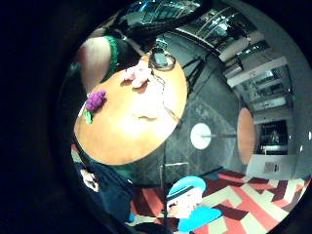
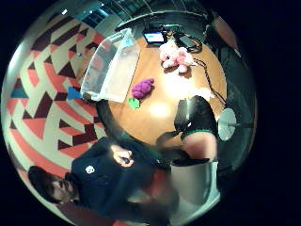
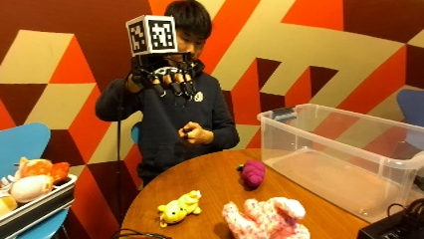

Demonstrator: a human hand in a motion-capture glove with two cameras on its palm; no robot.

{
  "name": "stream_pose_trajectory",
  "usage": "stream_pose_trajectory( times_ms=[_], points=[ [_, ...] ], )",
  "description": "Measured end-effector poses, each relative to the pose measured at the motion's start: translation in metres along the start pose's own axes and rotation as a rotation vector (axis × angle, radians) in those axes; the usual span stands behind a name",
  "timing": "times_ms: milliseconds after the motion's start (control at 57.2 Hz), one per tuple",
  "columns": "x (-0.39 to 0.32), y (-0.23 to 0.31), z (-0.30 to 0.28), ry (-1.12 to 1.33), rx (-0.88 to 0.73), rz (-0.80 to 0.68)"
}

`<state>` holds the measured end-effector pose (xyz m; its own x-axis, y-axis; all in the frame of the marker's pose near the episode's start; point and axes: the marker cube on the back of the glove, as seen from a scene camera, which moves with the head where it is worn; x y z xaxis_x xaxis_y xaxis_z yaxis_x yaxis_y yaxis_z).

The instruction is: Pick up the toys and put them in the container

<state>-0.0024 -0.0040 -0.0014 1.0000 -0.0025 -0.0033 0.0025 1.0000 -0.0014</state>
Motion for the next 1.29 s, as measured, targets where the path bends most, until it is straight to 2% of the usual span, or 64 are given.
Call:
stream_pose_trajectory(
  times_ms=[577,734,1101,1293],
  points=[
    [-0.022,-0.088,0.015,0.000,-0.134,-0.001],
    [-0.024,-0.114,0.034,-0.069,-0.224,-0.032],
    [-0.041,-0.157,0.090,-0.225,-0.310,-0.093],
    [-0.033,-0.181,0.121,-0.246,-0.318,-0.058]
  ],
)
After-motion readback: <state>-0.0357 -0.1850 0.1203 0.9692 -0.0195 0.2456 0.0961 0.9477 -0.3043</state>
